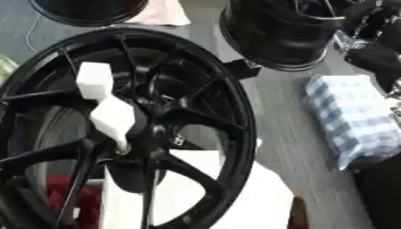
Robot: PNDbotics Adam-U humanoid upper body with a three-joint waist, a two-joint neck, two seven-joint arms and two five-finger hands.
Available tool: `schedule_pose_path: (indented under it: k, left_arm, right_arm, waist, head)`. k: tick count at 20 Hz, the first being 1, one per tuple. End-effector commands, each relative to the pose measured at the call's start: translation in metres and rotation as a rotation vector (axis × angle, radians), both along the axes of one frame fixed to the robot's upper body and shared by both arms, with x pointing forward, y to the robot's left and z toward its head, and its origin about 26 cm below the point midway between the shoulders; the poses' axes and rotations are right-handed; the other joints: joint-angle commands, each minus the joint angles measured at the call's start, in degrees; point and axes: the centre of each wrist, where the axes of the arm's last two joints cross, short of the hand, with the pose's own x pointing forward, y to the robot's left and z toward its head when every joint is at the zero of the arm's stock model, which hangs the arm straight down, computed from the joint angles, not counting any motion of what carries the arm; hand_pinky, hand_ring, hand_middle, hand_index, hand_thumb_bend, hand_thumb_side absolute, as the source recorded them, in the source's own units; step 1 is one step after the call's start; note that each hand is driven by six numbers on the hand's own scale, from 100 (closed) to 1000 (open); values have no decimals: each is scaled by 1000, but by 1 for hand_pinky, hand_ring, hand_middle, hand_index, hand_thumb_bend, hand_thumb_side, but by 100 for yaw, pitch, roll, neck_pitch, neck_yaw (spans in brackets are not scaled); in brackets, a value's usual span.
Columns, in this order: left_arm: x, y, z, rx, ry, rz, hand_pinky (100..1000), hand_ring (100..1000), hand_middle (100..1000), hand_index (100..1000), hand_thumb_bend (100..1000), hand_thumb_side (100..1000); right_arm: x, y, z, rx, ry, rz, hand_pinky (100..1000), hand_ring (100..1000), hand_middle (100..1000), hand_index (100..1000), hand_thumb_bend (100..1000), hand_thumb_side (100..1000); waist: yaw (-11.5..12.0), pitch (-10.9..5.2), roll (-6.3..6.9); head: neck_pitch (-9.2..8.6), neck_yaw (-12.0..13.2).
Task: Pull the pin out of the wheel hub.
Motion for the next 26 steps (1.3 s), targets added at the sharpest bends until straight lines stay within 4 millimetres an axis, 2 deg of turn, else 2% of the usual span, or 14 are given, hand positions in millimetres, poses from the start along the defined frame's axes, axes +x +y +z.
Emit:
schedule_pose_path:
  k: [1, 9, 15, 22, 26]
  left_arm:
    - [-4, -7, 12, 25, -1, -6, 853, 773, 714, 840, 123, 664]
    - [1, -27, 18, 60, 65, -50, 893, 839, 790, 888, 101, 714]
    - [16, -38, 17, 111, 128, -74, 894, 830, 780, 887, 100, 760]
    - [36, -59, 27, 127, 183, -124, 889, 816, 765, 880, 100, 744]
    - [46, -65, 31, 112, 203, -130, 887, 808, 757, 878, 100, 748]
  right_arm:
    - [-3, -1, 14, -44, -29, 6, 628, 579, 450, 545, 380, 100]
    - [-2, 0, 15, -43, -29, 13, 628, 579, 450, 545, 375, 100]
    - [-2, 1, 14, -41, -26, 18, 628, 579, 450, 545, 374, 100]
    - [-2, 2, 13, -34, -19, 26, 628, 579, 449, 545, 371, 100]
    - [-1, 4, 13, -32, -22, 34, 628, 579, 449, 545, 372, 100]
  waist:
    - [-13, -80, 51]
    - [-43, -51, 61]
    - [-117, -62, 78]
    - [-177, -93, 88]
    - [-218, -95, 106]
  head:
    - [-67, 15]
    - [-8, 126]
    - [-33, 145]
    - [-78, 205]
    - [-113, 250]
